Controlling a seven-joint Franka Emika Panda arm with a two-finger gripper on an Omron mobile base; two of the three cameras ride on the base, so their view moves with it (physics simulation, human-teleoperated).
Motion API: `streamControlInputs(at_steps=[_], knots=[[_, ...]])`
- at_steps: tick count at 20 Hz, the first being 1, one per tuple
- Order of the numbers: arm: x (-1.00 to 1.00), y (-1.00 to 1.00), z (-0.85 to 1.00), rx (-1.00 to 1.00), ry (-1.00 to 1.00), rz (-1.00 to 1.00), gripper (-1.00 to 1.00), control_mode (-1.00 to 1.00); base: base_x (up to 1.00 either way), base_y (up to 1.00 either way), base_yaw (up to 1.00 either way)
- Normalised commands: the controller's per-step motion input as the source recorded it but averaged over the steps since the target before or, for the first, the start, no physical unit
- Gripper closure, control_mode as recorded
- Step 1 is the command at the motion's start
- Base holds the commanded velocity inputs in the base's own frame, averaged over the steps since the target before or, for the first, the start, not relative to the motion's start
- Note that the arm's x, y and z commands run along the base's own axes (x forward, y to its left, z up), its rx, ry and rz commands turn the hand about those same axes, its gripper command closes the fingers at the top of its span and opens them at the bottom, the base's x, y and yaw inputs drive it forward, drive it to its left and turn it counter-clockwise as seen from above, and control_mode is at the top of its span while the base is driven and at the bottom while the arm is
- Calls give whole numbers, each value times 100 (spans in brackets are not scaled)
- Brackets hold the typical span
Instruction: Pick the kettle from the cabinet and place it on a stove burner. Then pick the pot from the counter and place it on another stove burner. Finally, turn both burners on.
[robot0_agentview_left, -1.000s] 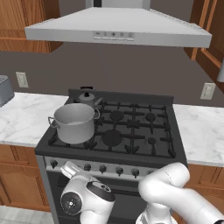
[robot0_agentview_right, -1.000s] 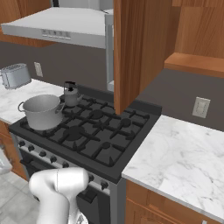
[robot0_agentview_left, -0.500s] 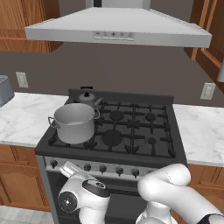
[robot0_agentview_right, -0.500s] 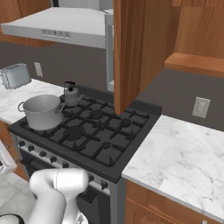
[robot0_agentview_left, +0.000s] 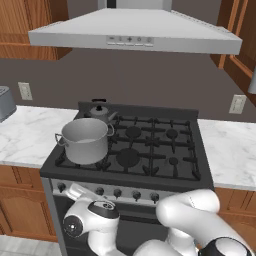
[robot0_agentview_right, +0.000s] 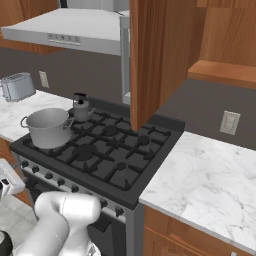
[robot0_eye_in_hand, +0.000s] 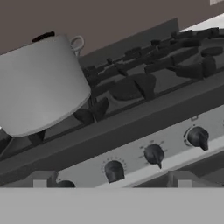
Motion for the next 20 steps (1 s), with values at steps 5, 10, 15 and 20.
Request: streamControlInputs(at_steps=[5,10,15,20], knots=[[19,36,-32,-10,0,0,-100,-100,0,0,0],[22,25,-23,-6,0,0,-100,-100,0,0,0],[27,13,-19,-4,0,0,-100,-100,0,0,0],[26,5,-23,-3,0,0,-100,-100,0,0,0]])
